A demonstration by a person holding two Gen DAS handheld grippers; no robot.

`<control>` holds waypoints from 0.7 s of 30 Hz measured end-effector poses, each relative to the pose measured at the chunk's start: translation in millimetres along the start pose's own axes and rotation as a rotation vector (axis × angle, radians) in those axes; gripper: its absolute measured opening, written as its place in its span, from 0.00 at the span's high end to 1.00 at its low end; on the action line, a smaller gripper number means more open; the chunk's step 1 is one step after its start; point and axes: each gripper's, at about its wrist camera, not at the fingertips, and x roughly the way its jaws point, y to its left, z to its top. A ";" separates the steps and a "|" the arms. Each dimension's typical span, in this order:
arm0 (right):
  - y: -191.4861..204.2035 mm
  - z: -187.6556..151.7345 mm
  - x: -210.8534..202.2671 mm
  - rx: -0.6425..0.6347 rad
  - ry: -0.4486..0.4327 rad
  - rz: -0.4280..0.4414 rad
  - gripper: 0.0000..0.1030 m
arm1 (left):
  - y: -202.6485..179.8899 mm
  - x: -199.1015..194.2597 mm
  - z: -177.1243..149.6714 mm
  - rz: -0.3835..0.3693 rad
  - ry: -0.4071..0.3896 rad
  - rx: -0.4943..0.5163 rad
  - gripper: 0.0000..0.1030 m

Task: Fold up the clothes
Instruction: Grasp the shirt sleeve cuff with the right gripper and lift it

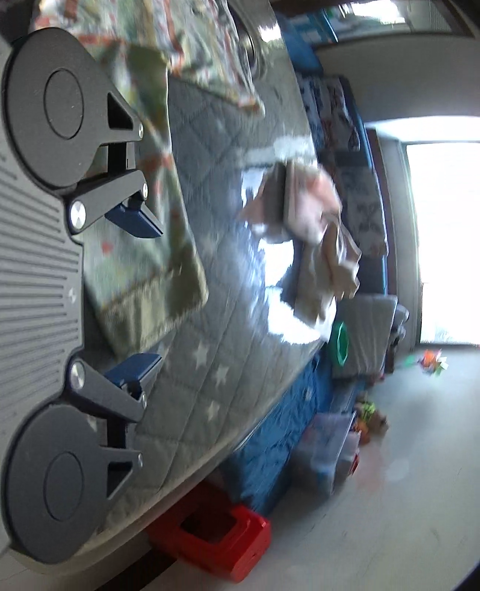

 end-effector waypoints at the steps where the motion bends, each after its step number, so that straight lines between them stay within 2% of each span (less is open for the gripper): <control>1: -3.2 -0.4 2.9 0.006 0.009 -0.007 0.36 | -0.2 0.3 0.4 0.000 0.001 -0.001 0.26; 4: -10.9 -2.2 10.4 0.030 0.031 -0.035 0.38 | -0.5 0.8 0.6 -0.001 0.003 -0.004 0.25; 10: -17.8 -8.1 17.1 0.065 0.054 -0.035 0.43 | -0.6 1.7 0.0 0.003 0.008 -0.006 0.25; 12: -17.1 -8.0 15.5 0.067 0.051 -0.027 0.54 | -0.8 1.9 -0.2 0.003 0.007 -0.008 0.24; 16: -13.0 -7.6 13.6 0.066 0.049 -0.007 0.69 | -0.5 1.0 -1.5 -0.001 0.003 -0.014 0.23; 18: -13.0 -5.9 12.2 0.094 0.042 0.013 0.83 | 0.1 -0.7 -2.4 -0.003 0.001 -0.020 0.23; 21: -10.4 -3.9 6.7 0.108 0.023 0.032 0.90 | 2.3 -2.3 -3.7 0.001 -0.002 -0.030 0.19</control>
